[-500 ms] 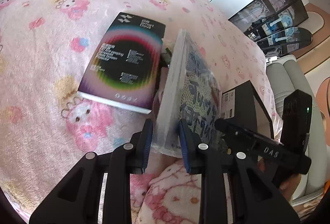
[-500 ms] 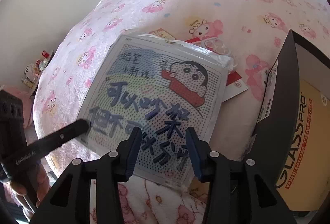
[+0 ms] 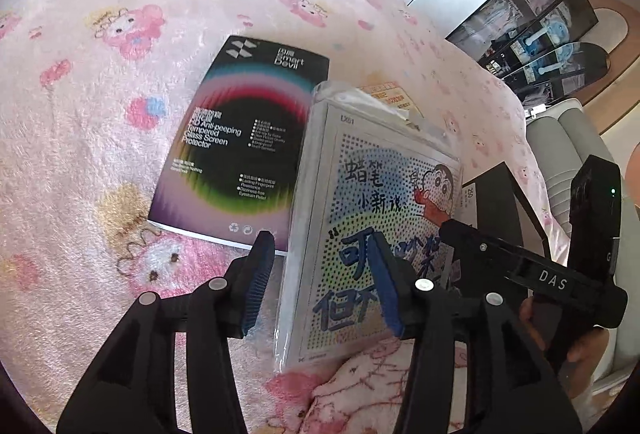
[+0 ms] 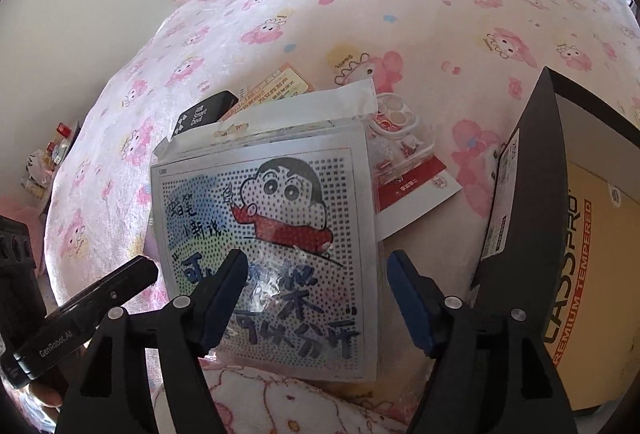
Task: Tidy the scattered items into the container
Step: 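Grasp the Shin-chan bead-art kit with both tools and lift it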
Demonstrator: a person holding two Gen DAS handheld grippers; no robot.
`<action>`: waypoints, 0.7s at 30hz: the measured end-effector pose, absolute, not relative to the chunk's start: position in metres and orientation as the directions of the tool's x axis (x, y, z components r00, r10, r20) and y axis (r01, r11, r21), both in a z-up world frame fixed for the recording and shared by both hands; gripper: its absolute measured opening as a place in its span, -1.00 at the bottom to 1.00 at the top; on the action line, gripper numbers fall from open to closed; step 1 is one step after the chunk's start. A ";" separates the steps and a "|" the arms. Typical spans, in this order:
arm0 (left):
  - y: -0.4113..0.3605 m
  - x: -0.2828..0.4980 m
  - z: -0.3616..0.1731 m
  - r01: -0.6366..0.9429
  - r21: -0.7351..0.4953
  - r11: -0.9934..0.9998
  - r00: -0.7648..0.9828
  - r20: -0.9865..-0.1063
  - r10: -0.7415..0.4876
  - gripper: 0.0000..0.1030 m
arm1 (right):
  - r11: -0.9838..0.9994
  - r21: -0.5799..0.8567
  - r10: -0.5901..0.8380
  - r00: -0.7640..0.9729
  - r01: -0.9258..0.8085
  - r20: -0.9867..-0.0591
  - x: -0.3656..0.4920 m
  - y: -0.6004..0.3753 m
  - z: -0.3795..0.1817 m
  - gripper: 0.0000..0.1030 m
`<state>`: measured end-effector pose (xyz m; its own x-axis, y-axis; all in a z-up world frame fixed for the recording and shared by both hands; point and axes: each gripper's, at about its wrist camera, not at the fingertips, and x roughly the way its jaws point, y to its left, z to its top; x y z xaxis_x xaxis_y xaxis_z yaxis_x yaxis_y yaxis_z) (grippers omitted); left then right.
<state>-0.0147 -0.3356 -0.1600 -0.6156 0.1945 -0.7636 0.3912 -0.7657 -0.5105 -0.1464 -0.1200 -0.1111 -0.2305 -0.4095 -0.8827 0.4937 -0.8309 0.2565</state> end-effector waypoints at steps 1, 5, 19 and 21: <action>-0.335 -0.017 -0.166 0.405 -0.504 -0.763 -0.600 -0.776 0.195 -0.04 | -0.832 0.239 -0.386 -0.212 0.501 -0.898 -0.150 -0.122 -0.119 0.38; -0.336 -0.017 -0.177 0.412 -0.522 -0.747 -0.598 -0.773 0.211 -0.04 | -0.817 0.289 -0.373 -0.076 0.499 -0.925 -0.158 -0.129 -0.146 0.45; -0.326 -0.001 -0.099 0.337 -0.525 -0.782 -0.676 -0.713 0.188 0.02 | -0.728 0.340 -0.539 -0.191 0.595 -0.820 -0.127 -0.113 -0.061 0.04; -0.315 -0.001 -0.081 0.311 -0.515 -0.799 -0.692 -0.699 0.181 -0.04 | -0.732 0.326 -0.549 -0.234 0.599 -0.802 -0.120 -0.101 -0.042 0.02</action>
<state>-0.0010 -0.3154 -0.0808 -0.6921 0.1815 -0.6986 0.3109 -0.7986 -0.5154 -0.1204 -0.1011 -0.0422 -0.2342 -0.5494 -0.8021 0.5985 -0.7316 0.3263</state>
